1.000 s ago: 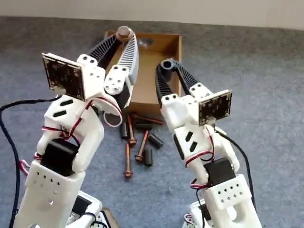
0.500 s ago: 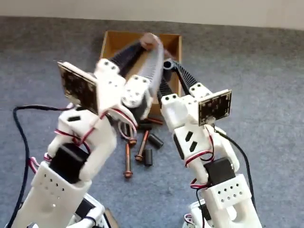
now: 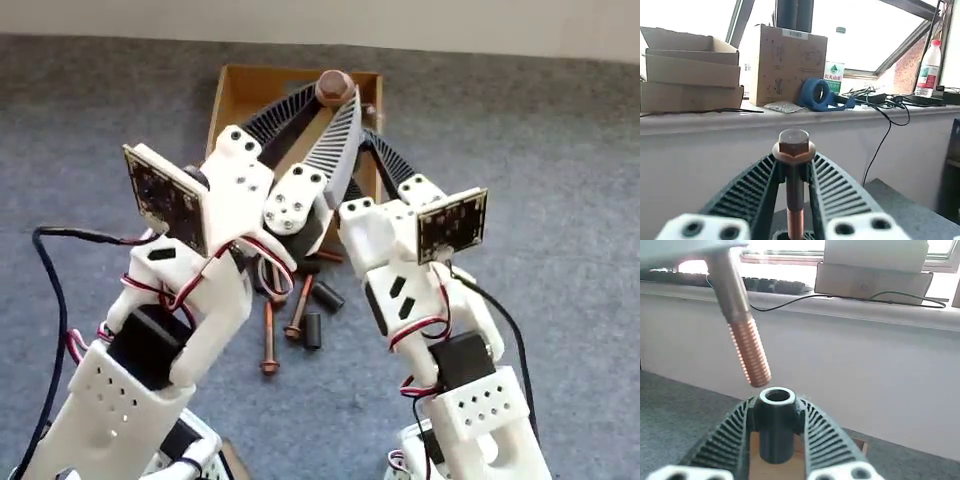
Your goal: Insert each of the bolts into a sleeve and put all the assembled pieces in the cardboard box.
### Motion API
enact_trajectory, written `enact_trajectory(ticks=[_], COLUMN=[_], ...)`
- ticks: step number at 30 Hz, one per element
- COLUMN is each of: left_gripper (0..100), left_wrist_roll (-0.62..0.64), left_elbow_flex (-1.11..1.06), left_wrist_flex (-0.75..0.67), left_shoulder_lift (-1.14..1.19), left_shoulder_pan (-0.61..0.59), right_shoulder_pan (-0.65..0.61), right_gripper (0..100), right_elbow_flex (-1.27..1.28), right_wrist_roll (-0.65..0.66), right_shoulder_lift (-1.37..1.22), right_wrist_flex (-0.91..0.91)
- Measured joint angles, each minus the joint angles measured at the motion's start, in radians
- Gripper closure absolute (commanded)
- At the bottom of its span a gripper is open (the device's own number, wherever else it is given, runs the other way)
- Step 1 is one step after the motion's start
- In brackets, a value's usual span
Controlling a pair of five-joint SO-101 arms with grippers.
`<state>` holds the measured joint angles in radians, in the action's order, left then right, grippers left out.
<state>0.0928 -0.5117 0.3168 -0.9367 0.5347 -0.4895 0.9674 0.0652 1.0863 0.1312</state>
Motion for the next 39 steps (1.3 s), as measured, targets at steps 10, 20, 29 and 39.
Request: enact_trajectory(ticks=[10,20,29,39], left_gripper=[99,99,99,99], left_wrist_roll=[-0.002,-0.003,-0.003,-0.003], left_elbow_flex=[-0.017,-0.017,-0.017,-0.017], left_wrist_flex=[-0.014,-0.018,-0.074,-0.084], left_shoulder_lift=[0.06,0.086,0.095,0.123], left_shoulder_pan=[-0.055,-0.055,-0.054,-0.055], right_shoulder_pan=[0.0,0.0,0.0,0.0], right_gripper=[99.2,99.2,99.2,99.2], right_elbow_flex=[0.0,0.0,0.0,0.0], right_wrist_roll=[0.0,0.0,0.0,0.0], right_shoulder_lift=[0.0,-0.002,-0.002,-0.002], right_wrist_flex=[0.0,0.0,0.0,0.0])
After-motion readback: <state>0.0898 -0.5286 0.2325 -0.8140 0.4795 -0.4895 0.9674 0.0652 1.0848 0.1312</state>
